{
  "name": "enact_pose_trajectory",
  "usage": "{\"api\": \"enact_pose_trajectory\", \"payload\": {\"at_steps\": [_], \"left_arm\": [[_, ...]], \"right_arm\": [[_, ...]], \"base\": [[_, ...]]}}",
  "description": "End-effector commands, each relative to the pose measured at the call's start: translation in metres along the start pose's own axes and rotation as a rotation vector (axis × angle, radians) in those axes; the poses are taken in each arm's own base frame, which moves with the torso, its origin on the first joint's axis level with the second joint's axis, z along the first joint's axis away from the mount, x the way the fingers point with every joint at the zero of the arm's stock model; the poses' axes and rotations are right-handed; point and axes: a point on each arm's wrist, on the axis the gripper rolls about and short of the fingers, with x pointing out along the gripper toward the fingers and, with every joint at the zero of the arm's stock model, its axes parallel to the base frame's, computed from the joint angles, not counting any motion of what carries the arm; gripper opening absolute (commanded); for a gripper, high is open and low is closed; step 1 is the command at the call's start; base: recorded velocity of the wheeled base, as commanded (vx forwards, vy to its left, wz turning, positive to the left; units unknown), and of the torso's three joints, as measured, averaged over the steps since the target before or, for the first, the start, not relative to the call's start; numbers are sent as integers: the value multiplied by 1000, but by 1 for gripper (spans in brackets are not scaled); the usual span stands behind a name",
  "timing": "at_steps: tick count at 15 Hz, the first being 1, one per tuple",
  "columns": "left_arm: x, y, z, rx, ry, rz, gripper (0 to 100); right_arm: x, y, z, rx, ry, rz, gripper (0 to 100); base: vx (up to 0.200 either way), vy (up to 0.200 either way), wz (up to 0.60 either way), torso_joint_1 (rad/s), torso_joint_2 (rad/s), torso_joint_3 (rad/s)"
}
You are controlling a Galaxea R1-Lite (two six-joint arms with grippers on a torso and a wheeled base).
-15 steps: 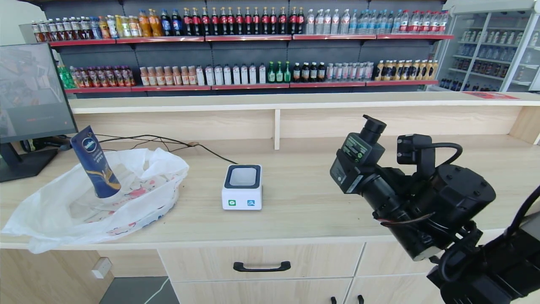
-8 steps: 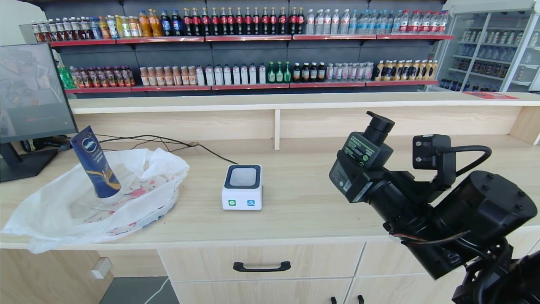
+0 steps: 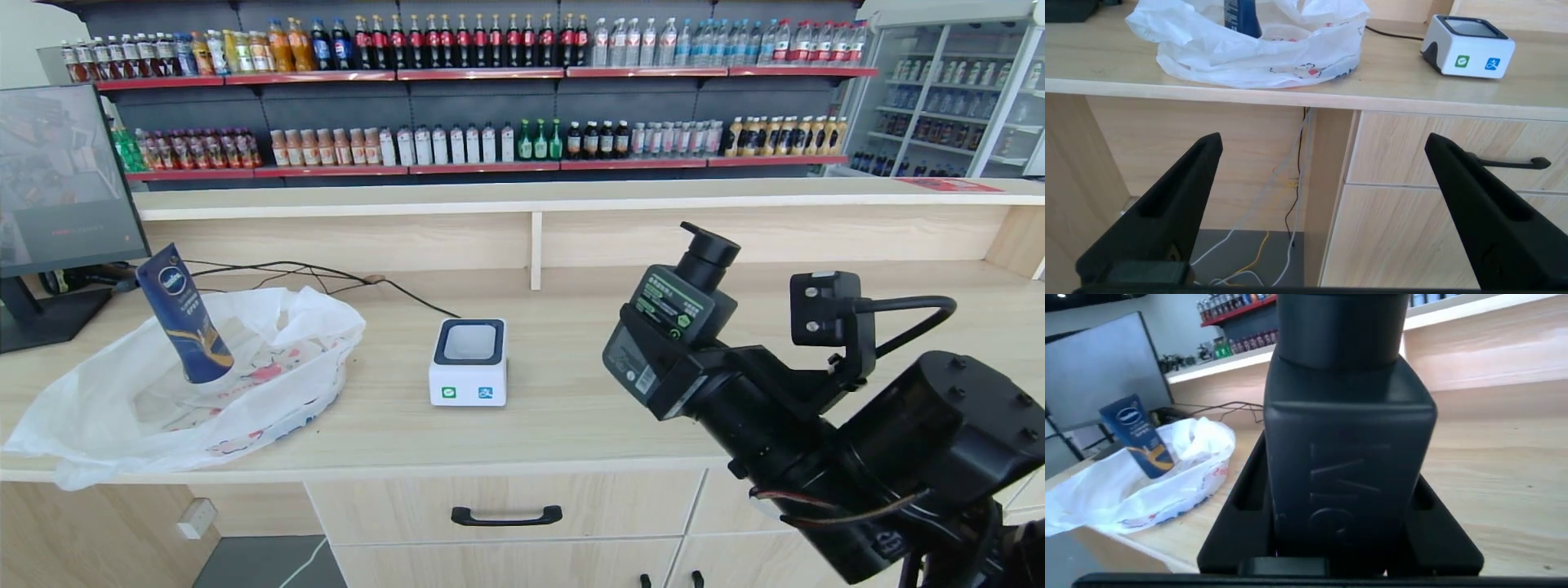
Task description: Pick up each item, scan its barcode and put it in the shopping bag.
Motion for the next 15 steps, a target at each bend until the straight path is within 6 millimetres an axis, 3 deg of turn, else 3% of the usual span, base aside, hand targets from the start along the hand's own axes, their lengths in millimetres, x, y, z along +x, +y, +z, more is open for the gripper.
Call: {"api": "enact_pose_trajectory", "payload": {"at_steps": [1, 5, 9, 15], "left_arm": [[0, 0, 0, 0, 0, 0, 100], [0, 0, 0, 0, 0, 0, 100], [0, 0, 0, 0, 0, 0, 100], [0, 0, 0, 0, 0, 0, 100]], "right_arm": [[-1, 9, 0, 26, 2, 56, 0], [4, 18, 12, 131, 7, 260, 0], [-9, 40, 43, 420, 0, 465, 0], [-12, 46, 52, 574, 11, 501, 0]], "base": [[0, 0, 0, 0, 0, 0], [0, 0, 0, 0, 0, 0], [0, 0, 0, 0, 0, 0], [0, 0, 0, 0, 0, 0]]}}
